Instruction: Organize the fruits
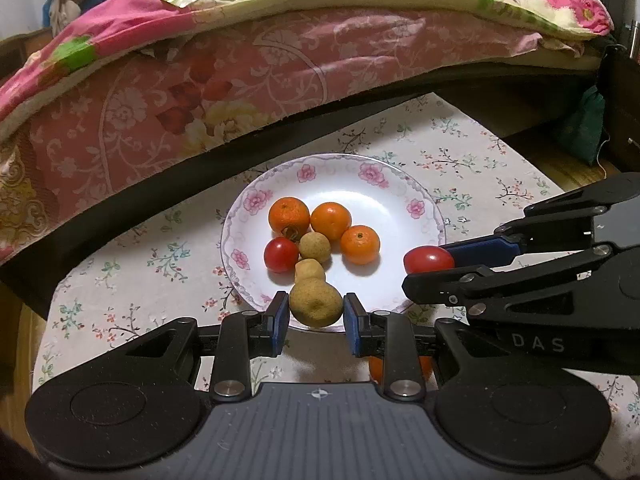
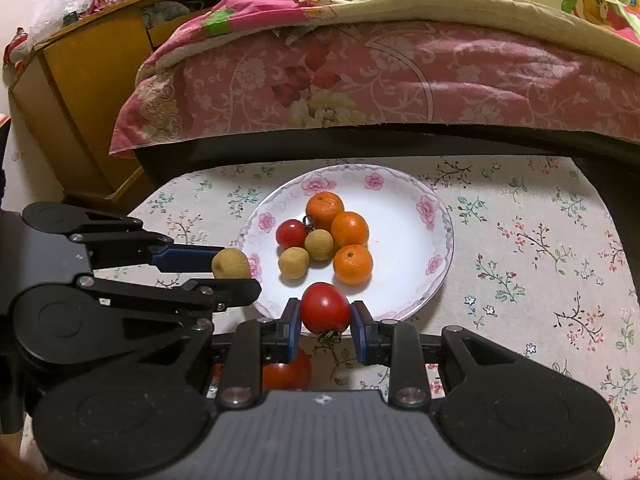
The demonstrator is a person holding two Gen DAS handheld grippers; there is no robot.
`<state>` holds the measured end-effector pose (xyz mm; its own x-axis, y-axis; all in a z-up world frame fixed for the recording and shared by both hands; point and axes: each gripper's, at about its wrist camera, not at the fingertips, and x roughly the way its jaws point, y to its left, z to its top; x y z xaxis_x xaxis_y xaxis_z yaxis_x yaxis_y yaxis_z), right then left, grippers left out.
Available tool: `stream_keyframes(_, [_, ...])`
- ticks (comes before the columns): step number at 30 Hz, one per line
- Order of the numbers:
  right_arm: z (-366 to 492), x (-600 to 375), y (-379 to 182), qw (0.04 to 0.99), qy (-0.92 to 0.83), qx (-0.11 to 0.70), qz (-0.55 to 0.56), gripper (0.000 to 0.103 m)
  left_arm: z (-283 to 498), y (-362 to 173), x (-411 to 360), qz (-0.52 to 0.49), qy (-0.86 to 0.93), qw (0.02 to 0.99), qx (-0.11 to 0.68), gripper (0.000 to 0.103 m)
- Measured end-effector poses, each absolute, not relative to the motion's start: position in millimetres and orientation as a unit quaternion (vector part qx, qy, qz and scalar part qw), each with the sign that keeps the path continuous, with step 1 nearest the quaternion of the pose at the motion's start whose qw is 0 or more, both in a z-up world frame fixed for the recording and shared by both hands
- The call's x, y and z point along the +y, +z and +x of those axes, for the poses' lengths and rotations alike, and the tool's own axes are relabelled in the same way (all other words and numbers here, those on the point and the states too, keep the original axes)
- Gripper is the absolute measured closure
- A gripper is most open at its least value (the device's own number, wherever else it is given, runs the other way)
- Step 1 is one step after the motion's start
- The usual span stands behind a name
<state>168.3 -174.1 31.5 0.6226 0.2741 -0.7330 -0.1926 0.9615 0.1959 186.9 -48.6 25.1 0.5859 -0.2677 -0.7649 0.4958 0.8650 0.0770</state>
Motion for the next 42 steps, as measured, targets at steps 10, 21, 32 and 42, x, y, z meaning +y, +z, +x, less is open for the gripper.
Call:
stream_keyframes(10, [179.5,-178.8,23.4,0.898,0.124,0.418,0.056,0.081,195.9,17.2,-53.9,0.145,-0.210,0.879,0.403,0.068])
stream_keyframes(21, [185.4,-181.6,16.2,0.897,0.117,0.421,0.062,0.080,202.2,14.2,-57.0,0.145,-0.205,0.879,0.406,0.068])
stream_keyframes(32, [189.1,-182.2,13.2,0.897,0.116,0.422,0.066,0.080,207.1,12.0,-56.9,0.141,-0.203,0.878,0.410,0.068])
stream_keyframes(42, [190.0,-182.9,12.1,0.897,0.110,0.423,0.066,0.080,209.0,10.3,-56.9,0.136,-0.200,0.878,0.413,0.065])
